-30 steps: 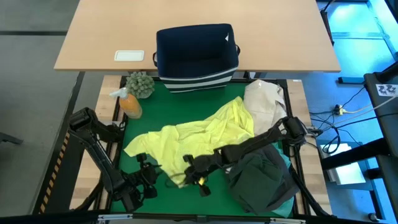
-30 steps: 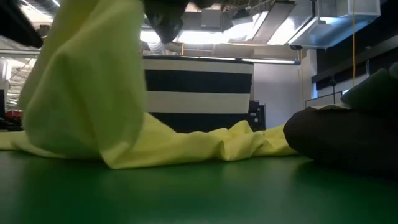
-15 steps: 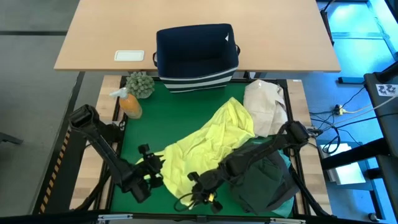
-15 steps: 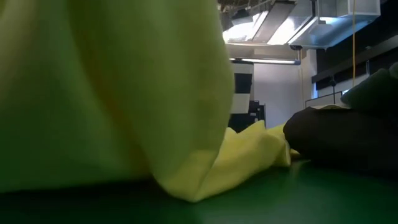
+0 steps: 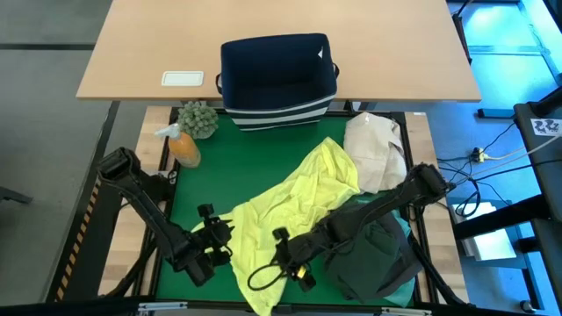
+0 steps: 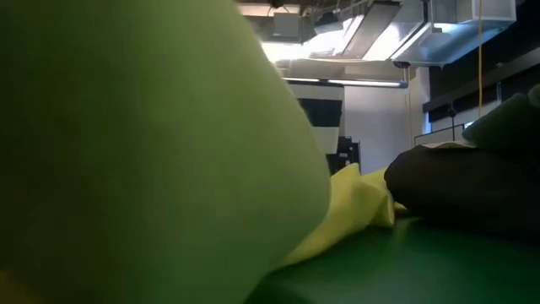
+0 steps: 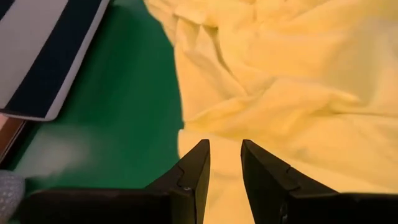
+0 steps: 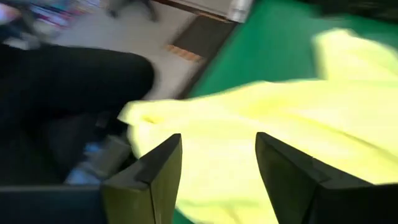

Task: Fold laundry
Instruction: Fold the yellow shirt on the table

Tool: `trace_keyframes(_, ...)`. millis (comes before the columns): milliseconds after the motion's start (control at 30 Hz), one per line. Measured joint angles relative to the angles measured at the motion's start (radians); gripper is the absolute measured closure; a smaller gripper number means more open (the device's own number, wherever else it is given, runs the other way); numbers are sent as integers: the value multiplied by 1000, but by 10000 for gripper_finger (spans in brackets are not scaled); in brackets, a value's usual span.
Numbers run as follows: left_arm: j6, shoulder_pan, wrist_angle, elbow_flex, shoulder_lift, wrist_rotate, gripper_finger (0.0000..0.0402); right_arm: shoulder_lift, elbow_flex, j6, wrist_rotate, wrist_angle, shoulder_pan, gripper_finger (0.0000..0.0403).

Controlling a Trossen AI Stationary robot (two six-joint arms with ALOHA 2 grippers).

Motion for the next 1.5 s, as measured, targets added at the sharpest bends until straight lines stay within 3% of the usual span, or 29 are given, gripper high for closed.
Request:
trace_keyframes(133, 4, -15, 48, 0, 0, -7, 316, -49, 0, -16, 143, -85, -13, 199)
trace_keyframes(233, 7, -15, 63, 0, 0, -7, 316, -54, 0, -18, 157, -119, -44, 199)
trace_keyframes(633, 4, -24, 179, -59, 1, -52, 316, -53, -131, 16, 31, -89, -169, 260)
trace_keyframes(867, 18, -20, 306, -156, 2, -6, 316, -78, -195, 19, 9, -55, -200, 276)
trace_keyframes(1367, 6, -19, 324, -164, 2, -7, 316, -343, -507, 78, 7, 150, -235, 276)
trace_keyframes(1500, 7, -19, 325, -164, 2, -7, 315, -402, -544, 80, -100, 72, -234, 276)
